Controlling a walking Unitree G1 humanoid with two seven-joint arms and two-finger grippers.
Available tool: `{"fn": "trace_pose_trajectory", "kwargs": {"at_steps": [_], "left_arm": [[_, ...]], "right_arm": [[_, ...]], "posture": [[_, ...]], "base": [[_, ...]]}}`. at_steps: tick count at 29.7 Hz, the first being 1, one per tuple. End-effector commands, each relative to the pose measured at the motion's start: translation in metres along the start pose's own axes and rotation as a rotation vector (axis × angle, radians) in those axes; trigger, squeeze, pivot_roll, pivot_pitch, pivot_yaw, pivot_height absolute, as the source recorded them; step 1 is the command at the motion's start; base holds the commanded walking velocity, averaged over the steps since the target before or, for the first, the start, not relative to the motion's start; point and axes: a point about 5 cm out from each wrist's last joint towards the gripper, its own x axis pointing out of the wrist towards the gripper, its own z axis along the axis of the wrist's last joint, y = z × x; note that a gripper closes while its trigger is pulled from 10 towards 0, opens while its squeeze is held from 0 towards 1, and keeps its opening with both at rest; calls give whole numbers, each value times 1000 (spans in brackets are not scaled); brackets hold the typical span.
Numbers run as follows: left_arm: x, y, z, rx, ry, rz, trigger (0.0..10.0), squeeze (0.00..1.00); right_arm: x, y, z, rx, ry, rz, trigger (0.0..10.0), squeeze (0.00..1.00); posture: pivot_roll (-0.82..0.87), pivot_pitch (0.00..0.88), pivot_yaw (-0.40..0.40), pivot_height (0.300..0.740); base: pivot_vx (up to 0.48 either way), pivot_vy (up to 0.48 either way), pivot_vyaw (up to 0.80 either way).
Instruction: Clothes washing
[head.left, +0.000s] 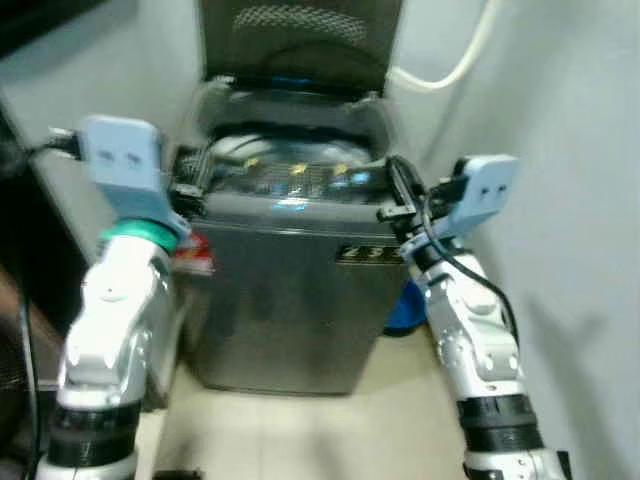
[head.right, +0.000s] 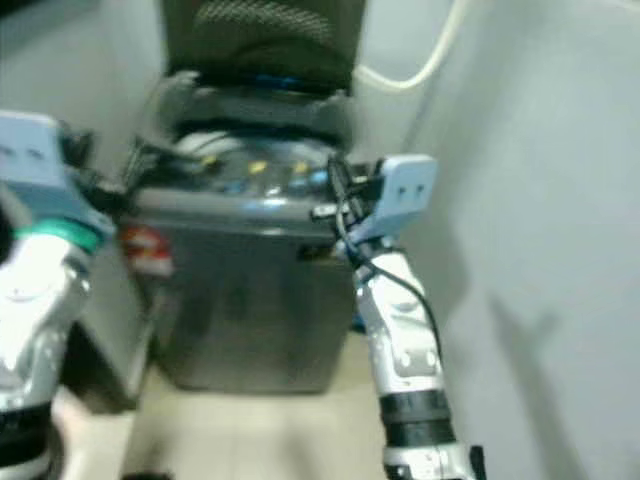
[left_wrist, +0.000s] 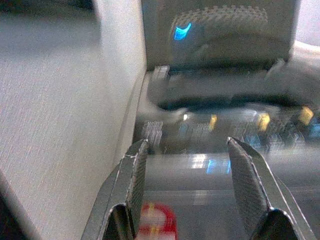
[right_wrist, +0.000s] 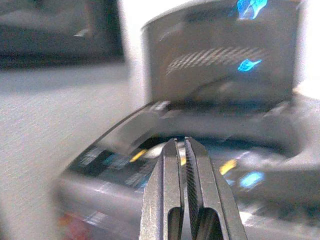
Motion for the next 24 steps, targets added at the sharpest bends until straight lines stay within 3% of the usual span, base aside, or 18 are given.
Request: {"fn": "trace_pose_trajectory", "kwargs": {"at_steps": [1,2,6,10,19,24], "left_arm": [[-3,-16,-5,15,23,-89,10000,0],[-20,-45,-32,7,134,-228,10000,0],[-30,-62,-43,-24,182,-283,10000,0],[-33,-68,-46,-36,200,-294,10000,0],[-45,-70,-76,12,360,-254,10000,0],[-53,-73,-86,-16,421,-232,10000,0]], "right_arm": [[-4,-4,-4,-23,17,-6,10000,0],[-16,-7,-24,-49,83,-9,10000,0],[-26,-11,-36,-54,129,-21,10000,0],[-31,-13,-41,-47,148,-34,10000,0],[-58,-23,-78,-38,286,-90,10000,0],[-68,-26,-90,-32,332,-101,10000,0]], "posture": [[90,46,-28,731],[88,48,-30,731],[88,48,-30,731],[85,54,-28,731],[82,61,-25,731],[83,65,-27,731]], "base": [[0,0,744],[0,0,744],[0,0,744],[0,0,744],[0,0,744],[0,0,744]]}}
